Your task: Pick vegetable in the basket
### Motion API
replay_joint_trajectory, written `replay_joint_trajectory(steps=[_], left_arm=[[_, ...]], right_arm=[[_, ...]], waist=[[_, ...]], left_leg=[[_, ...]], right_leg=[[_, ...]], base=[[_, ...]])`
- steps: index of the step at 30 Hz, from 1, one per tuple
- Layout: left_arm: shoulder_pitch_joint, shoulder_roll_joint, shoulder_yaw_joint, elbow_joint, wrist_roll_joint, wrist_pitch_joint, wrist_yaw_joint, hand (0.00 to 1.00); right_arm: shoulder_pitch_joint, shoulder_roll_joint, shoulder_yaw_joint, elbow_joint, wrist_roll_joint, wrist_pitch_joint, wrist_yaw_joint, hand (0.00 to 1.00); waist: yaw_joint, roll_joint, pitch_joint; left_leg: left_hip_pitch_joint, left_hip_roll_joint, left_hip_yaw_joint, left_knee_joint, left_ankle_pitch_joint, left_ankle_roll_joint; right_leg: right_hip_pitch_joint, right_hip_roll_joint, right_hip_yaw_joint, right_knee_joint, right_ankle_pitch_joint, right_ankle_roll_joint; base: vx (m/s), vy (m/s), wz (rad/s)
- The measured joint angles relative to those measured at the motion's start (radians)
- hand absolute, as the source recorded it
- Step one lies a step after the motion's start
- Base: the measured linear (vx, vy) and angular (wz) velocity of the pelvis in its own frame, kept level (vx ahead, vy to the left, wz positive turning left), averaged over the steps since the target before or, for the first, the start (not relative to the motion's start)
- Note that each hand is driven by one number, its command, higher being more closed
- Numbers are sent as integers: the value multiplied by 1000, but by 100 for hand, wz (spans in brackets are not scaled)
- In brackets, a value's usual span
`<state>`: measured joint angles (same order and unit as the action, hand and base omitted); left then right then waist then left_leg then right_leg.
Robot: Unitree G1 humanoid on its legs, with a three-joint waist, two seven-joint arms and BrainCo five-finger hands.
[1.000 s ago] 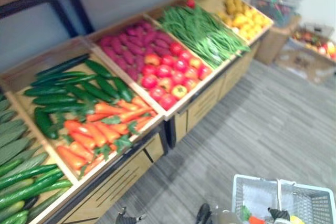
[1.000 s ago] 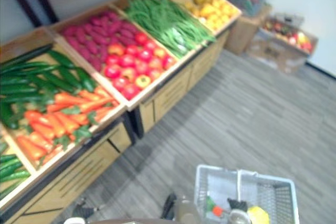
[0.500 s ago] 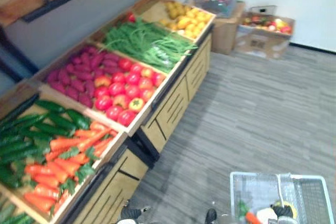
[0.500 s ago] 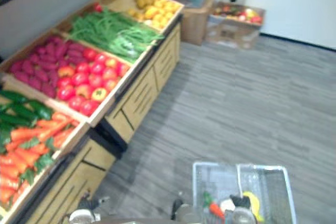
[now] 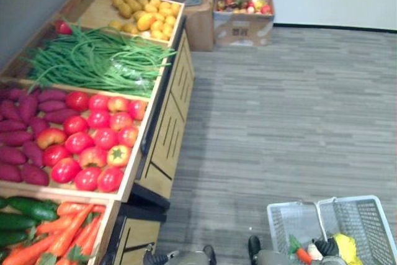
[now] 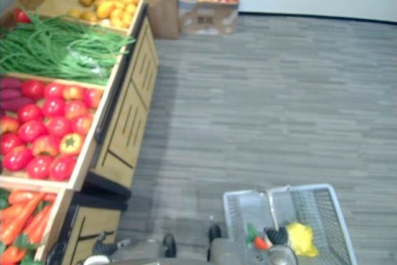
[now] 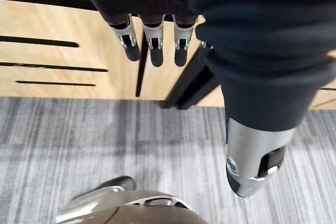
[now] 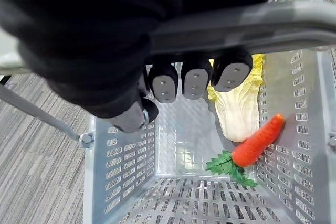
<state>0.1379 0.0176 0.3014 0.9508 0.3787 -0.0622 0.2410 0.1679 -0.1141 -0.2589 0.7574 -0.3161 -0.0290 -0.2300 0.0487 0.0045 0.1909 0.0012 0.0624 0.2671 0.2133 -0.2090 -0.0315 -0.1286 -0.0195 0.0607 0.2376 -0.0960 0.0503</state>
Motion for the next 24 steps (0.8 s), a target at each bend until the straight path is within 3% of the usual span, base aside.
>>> replay_joint_trajectory(steps=[1,3,5,6,7,8,10,12,17,19,22,24], left_arm=[[-7,5,-6,-2,0,0,1,0],[-9,28,-55,-1,0,0,2,0],[-7,53,-92,-2,26,-1,1,0],[-3,62,-97,-3,30,-1,-1,0],[9,81,-97,-5,34,-2,-1,0],[12,90,-97,3,35,-1,-1,0],[12,88,-103,27,37,-2,-5,0],[6,75,-109,38,40,-1,-7,0],[5,69,-107,44,67,-1,-6,0],[10,62,-105,45,68,-1,-6,0],[19,64,-99,44,67,0,-6,0],[24,63,-100,44,66,-2,-5,0]], right_arm=[[-8,4,4,-17,-1,-4,0,100],[-25,6,5,-24,0,-6,-1,100],[-33,7,-2,0,-1,-6,-4,100],[-34,8,0,13,-1,-5,-3,100],[-44,19,4,37,-1,-6,-3,100],[-51,22,7,53,-1,-5,-2,100],[-98,12,11,79,-2,-9,-4,100],[-122,2,-3,89,-2,-2,-4,100],[-121,-6,-5,110,-31,0,-1,100],[-117,-4,3,130,-34,4,1,100],[-116,-4,13,151,-36,4,3,100],[-109,-9,12,154,-36,4,2,100]], waist=[[14,-10,2],[9,-20,4],[-9,-40,1],[-12,-44,-3],[-11,-84,-27],[-9,-101,-34],[-8,-62,-32],[-18,-32,-30],[-18,-20,-30],[-17,-7,-37],[-18,-9,-40],[-18,4,-39]], left_leg=[[16,3,32,-1,0,1],[57,12,57,-11,-12,19],[136,10,56,-58,-15,17],[141,7,56,-56,-15,16],[144,-5,54,-45,-21,6],[147,-3,48,-35,-28,-3],[140,54,49,-17,-27,-6],[143,66,48,-44,-25,-20],[158,72,32,-54,0,-60],[150,92,21,-39,1,-62],[77,116,16,100,-3,-67],[30,143,1,226,-5,-68]], right_leg=[[-58,-1,-27,113,-16,15],[-122,-29,-134,276,-31,38],[-140,-151,-333,411,-78,-2],[-140,-187,-362,395,-74,-4],[-142,-237,-396,294,-3,-16],[-137,-234,-394,278,-11,-20],[-88,-156,-394,174,7,-38],[-95,-125,-376,142,7,-38],[-21,-90,-369,8,20,-19],[32,-53,-377,-108,69,-18],[73,-34,-380,-218,102,-17],[104,-20,-380,-250,100,-18]], base=[[92,-20,-87],[99,-49,-48],[153,-51,16],[166,-63,10],[171,-139,-11],[194,-222,-40],[132,-213,-48],[80,-121,-36],[43,-49,-8],[-13,-36,3],[-40,-52,1],[-2,-65,-7]])
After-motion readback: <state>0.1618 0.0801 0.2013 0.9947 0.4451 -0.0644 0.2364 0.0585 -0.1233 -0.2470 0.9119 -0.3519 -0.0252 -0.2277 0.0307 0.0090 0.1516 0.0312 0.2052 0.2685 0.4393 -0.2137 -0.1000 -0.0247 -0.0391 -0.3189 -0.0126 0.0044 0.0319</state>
